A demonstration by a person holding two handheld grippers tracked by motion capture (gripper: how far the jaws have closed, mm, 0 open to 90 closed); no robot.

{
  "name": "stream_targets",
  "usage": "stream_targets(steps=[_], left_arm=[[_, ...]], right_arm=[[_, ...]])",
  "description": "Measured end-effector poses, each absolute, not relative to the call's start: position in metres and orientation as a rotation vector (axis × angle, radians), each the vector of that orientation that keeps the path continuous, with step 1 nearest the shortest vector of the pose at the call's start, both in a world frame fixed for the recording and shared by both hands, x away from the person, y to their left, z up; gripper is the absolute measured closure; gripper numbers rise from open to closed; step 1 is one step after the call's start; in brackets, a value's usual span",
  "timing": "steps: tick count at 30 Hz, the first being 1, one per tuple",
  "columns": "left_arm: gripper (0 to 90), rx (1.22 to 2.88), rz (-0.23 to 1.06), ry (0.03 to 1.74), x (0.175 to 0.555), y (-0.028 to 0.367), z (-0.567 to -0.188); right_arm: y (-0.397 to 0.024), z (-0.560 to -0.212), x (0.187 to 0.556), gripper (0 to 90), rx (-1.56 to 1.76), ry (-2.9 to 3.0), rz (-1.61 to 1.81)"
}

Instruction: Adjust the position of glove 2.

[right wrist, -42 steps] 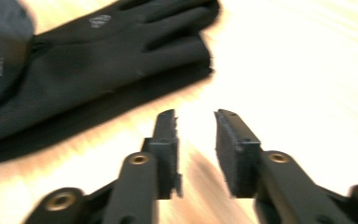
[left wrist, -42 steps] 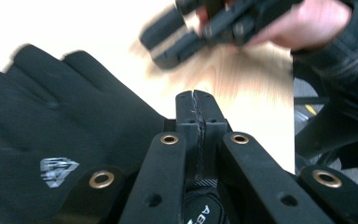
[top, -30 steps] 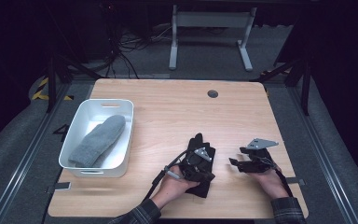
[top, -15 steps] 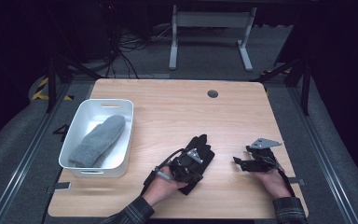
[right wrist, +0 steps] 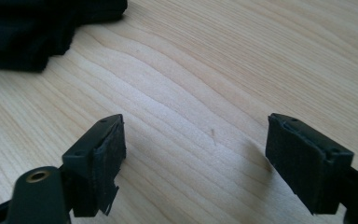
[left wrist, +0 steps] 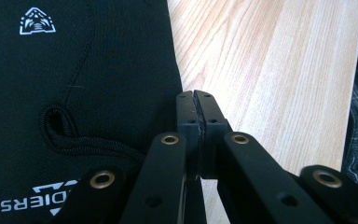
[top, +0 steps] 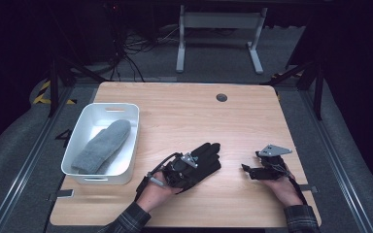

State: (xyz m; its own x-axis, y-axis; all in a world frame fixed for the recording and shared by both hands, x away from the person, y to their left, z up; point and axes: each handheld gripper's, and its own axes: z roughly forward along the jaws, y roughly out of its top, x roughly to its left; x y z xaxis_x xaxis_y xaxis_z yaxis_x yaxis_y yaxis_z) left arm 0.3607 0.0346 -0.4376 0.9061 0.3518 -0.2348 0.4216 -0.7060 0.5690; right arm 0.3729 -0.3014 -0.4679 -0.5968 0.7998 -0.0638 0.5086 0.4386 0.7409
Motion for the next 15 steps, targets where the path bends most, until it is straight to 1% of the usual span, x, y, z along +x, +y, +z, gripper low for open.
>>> stream_targets(steps=[4, 9, 12, 15], left_arm=[[89.6, 2.406, -0.118, 0.541, 0.362, 0.037, -0.430], [84.3, 2.381, -0.092, 0.546, 0.366, 0.043, -0.421], [75.1, 2.374, -0.082, 0.544, 0.369, 0.044, -0.419], [57.3, 2.363, -0.052, 0.571, 0.377, 0.047, -0.416]], right_arm=[[-0.302, -0.469, 0.374, 18.8, 1.118, 2.288, 0.983], [-0.303, -0.469, 0.375, 17.8, 1.134, 2.292, 0.989], [-0.303, -0.469, 0.375, 17.7, 1.135, 2.292, 0.989], [-0.303, -0.469, 0.375, 17.4, 1.139, 2.292, 0.988]])
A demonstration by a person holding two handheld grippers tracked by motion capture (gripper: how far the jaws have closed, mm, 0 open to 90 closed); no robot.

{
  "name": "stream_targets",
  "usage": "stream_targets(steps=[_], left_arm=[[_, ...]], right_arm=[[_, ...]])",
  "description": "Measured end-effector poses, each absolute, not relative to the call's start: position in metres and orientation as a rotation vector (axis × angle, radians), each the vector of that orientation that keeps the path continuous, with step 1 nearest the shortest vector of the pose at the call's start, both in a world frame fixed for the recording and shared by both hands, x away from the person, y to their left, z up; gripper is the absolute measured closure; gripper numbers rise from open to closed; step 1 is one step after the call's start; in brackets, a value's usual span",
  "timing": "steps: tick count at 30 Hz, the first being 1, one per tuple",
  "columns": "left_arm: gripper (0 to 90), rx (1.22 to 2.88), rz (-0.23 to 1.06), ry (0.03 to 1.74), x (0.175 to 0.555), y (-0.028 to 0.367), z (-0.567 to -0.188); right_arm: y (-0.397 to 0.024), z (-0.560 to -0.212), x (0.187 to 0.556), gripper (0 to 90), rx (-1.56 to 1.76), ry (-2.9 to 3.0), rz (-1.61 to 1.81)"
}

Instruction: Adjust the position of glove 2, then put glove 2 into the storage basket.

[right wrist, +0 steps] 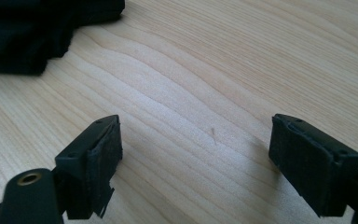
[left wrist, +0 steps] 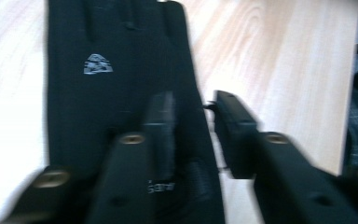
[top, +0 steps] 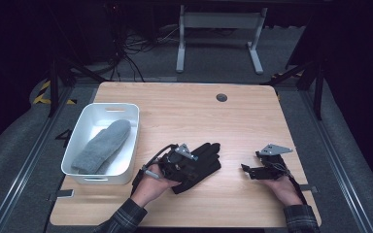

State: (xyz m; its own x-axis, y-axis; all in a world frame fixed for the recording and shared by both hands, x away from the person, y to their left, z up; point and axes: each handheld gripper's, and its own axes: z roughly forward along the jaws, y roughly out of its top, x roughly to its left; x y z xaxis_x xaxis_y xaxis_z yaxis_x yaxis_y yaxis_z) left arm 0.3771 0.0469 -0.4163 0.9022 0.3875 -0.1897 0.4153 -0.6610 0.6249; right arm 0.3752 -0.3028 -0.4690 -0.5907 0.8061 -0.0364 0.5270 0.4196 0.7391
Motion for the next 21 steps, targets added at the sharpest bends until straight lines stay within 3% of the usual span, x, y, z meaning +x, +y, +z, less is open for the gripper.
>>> stream_targets(steps=[3, 6, 8, 16, 21], left_arm=[[44.4, 2.343, -0.029, 0.587, 0.384, 0.047, -0.415], [39.1, 2.336, -0.015, 0.583, 0.389, 0.047, -0.414], [28.4, 2.357, 0.009, 0.590, 0.396, 0.045, -0.416], [16.2, 2.351, 0.035, 0.639, 0.409, 0.041, -0.425], [14.8, 2.371, 0.023, 0.638, 0.412, 0.038, -0.431]], right_arm=[[-0.303, -0.469, 0.375, 16.8, 1.141, 2.292, 0.984], [-0.302, -0.469, 0.376, 16.6, 1.142, 2.292, 0.983], [-0.302, -0.469, 0.376, 16.4, 1.143, 2.293, 0.981], [-0.302, -0.469, 0.376, 16.3, 1.144, 2.292, 0.980], [-0.302, -0.469, 0.376, 16.3, 1.145, 2.292, 0.980]])
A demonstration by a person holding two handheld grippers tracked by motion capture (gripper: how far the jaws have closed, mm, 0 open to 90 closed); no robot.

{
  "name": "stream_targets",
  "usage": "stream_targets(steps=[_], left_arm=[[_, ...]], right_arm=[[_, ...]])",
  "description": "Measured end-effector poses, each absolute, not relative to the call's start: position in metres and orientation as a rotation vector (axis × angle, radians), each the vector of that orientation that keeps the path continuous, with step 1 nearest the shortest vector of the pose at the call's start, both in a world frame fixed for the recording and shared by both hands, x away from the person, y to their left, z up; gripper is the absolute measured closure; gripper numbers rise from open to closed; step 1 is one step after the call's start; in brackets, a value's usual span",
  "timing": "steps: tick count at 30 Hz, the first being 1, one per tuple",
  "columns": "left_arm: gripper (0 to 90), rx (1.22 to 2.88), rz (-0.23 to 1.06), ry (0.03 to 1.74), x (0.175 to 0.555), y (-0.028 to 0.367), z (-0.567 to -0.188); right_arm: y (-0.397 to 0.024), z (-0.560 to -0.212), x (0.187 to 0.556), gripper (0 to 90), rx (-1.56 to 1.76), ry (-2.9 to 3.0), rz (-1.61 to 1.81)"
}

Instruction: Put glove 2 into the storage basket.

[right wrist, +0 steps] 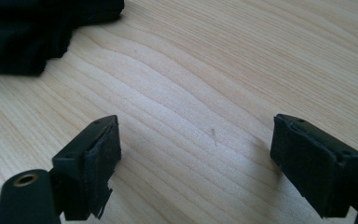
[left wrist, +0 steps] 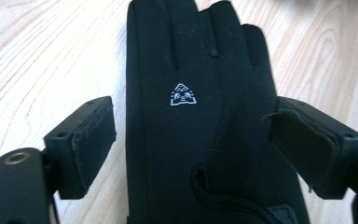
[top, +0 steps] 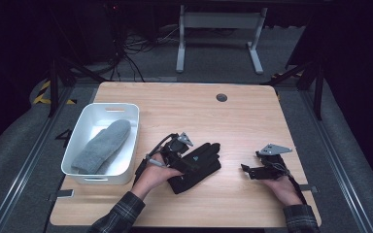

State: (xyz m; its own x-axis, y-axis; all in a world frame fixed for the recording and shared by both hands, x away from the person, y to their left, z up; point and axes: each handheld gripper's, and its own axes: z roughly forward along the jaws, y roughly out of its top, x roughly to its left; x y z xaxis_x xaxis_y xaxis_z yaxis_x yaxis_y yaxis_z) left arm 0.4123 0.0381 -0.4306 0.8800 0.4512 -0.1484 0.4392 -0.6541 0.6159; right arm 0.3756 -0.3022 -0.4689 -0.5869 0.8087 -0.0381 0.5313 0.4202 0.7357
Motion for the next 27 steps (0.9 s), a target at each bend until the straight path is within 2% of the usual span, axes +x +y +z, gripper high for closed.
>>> stream_targets(steps=[12, 19, 23, 27], left_arm=[[13.2, 2.445, 0.031, 0.634, 0.413, 0.025, -0.451], [15.5, 2.458, 0.020, 0.622, 0.412, 0.025, -0.454], [19.8, 2.470, 0.035, 0.609, 0.411, 0.024, -0.453], [33.9, 2.481, 0.013, 0.561, 0.408, 0.024, -0.450]], right_arm=[[-0.302, -0.469, 0.376, 16.3, 1.144, 2.291, 0.981], [-0.302, -0.469, 0.375, 16.3, 1.143, 2.292, 0.982], [-0.302, -0.469, 0.375, 16.3, 1.141, 2.293, 0.982], [-0.302, -0.469, 0.375, 16.3, 1.140, 2.294, 0.982]])
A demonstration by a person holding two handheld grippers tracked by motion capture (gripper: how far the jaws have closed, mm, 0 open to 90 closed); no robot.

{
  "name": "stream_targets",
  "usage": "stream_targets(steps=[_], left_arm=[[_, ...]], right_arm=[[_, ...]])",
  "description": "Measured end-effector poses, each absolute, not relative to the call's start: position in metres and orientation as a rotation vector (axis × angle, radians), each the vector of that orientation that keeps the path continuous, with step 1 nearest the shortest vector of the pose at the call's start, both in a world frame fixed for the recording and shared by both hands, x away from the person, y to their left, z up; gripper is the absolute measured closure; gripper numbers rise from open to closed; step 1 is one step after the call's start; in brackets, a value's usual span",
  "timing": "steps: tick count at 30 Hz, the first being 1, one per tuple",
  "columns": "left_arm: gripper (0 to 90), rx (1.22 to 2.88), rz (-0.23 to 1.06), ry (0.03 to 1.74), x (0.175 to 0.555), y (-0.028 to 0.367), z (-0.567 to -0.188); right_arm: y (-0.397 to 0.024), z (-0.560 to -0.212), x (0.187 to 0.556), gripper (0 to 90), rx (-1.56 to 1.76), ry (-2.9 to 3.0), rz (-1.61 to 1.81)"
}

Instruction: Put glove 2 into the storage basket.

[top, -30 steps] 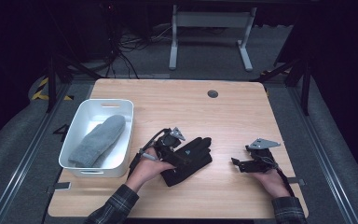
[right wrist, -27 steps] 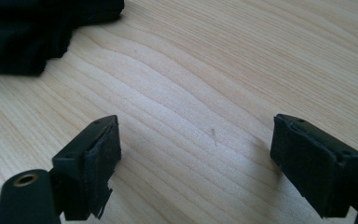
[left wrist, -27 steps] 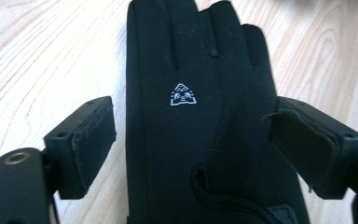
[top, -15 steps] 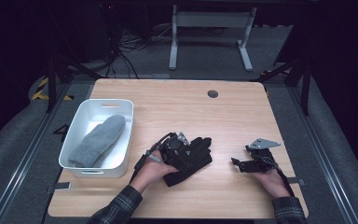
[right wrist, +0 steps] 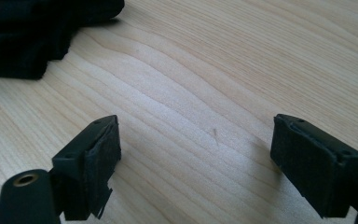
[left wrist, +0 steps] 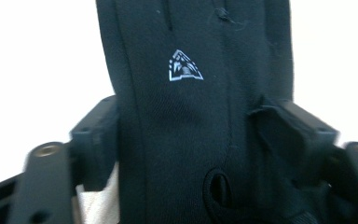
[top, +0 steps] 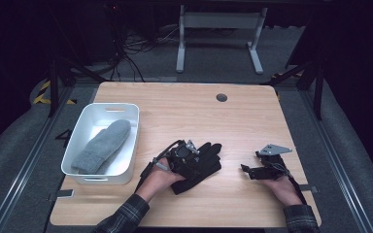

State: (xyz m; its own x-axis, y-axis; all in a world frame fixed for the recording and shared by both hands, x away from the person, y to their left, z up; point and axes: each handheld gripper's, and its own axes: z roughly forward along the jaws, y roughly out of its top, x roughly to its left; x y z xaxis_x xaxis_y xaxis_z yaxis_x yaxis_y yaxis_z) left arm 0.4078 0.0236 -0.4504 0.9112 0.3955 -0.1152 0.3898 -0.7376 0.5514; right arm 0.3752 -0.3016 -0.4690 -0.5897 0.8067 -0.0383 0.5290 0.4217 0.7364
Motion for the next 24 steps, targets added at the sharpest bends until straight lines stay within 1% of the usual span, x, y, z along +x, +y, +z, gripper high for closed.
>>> stream_targets(steps=[3, 4, 5, 8, 10, 14, 16, 24], left_arm=[[45.7, 2.485, -0.002, 0.547, 0.407, 0.023, -0.449], [51.1, 2.490, -0.025, 0.537, 0.407, 0.023, -0.448], [54.4, 2.484, -0.050, 0.537, 0.407, 0.023, -0.448], [62.9, 2.473, -0.075, 0.551, 0.406, 0.022, -0.448], [66.2, 2.466, -0.104, 0.570, 0.407, 0.022, -0.448], [68.9, 2.461, -0.116, 0.588, 0.407, 0.022, -0.447], [69.3, 2.457, -0.104, 0.595, 0.406, 0.021, -0.445], [69.6, 2.414, -0.127, 0.602, 0.403, 0.026, -0.428]], right_arm=[[-0.302, -0.469, 0.375, 16.3, 1.141, 2.293, 0.982], [-0.302, -0.469, 0.375, 16.3, 1.141, 2.293, 0.982], [-0.301, -0.469, 0.375, 16.3, 1.141, 2.293, 0.982], [-0.301, -0.469, 0.375, 16.3, 1.141, 2.294, 0.984], [-0.301, -0.469, 0.375, 16.2, 1.142, 2.293, 0.984], [-0.301, -0.469, 0.375, 16.2, 1.142, 2.292, 0.984], [-0.301, -0.469, 0.375, 16.2, 1.143, 2.293, 0.984], [-0.301, -0.469, 0.375, 16.2, 1.143, 2.293, 0.984]])
